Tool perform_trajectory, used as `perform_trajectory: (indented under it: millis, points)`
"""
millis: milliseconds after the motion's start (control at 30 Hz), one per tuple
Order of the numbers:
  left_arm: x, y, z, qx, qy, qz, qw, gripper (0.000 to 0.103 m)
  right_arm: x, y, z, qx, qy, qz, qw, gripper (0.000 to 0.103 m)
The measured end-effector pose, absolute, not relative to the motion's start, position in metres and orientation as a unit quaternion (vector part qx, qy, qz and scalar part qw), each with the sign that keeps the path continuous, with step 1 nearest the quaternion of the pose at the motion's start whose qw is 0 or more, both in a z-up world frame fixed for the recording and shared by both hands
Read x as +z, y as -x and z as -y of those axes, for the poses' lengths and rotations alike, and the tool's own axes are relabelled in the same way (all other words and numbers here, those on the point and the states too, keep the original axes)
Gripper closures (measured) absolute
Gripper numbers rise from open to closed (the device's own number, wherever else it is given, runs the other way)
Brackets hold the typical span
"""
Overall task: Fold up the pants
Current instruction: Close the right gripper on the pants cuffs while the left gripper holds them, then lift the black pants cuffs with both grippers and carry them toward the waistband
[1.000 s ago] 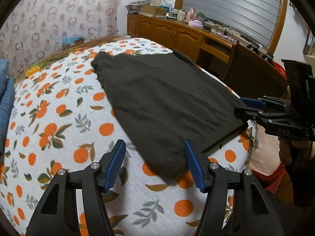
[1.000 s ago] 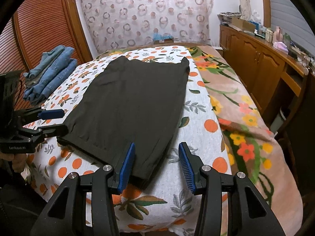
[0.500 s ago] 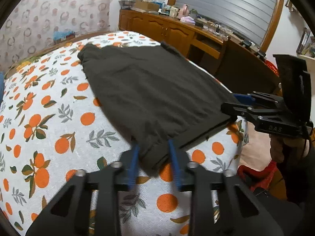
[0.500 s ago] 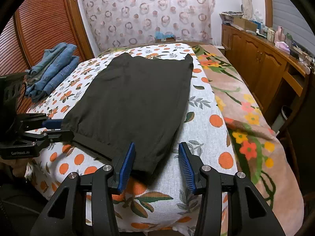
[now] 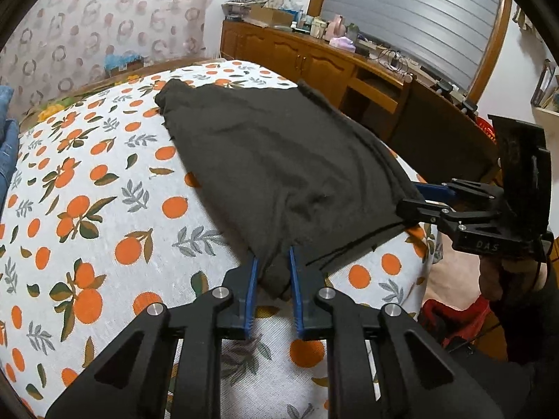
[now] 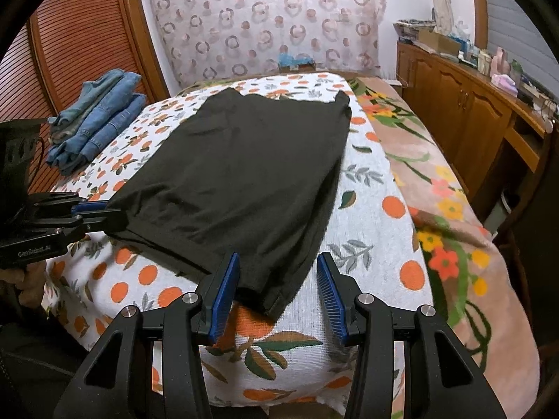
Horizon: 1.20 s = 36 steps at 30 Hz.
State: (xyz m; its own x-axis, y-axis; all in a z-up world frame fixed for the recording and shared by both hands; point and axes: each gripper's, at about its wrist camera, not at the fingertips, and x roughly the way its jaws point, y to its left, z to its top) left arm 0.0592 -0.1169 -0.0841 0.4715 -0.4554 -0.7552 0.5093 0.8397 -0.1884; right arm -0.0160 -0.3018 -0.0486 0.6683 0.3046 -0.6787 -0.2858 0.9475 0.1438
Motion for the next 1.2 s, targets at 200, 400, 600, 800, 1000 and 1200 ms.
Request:
perform_trajectory:
  millis: [200, 400, 600, 800, 1000, 1200]
  points:
    - [-0.088, -0.061, 0.119, -0.271, -0.037, -0.438, 0.857, 0.081, -0.048, 0.017, 0.302, 0.162, -0.02, -0.369, 0.915, 0.055]
    - [-0.09, -0.065, 0.114, -0.264, -0.027, -0.442, 0.857, 0.068, -0.049, 0.019, 0.3, 0.168, -0.023, -0.364, 0.916, 0.055]
    - [-0.09, -0.065, 0.116, -0.267, -0.025, -0.441, 0.857, 0.063, -0.051, 0.02, 0.3, 0.182, -0.031, -0.36, 0.914, 0.073]
    - [-0.091, -0.066, 0.12, -0.28, -0.019, -0.437, 0.855, 0.063, -0.054, 0.019, 0.304, 0.19, -0.052, -0.358, 0.913, 0.084]
    - [-0.088, -0.065, 0.121, -0.289, -0.018, -0.432, 0.854, 0.09, -0.056, 0.019, 0.303, 0.202, -0.067, -0.352, 0.912, 0.093]
    - [-0.061, -0.064, 0.112, -0.294, 0.001, -0.401, 0.868, 0.094, -0.038, 0.02, 0.304, 0.218, -0.071, -0.323, 0.918, 0.094]
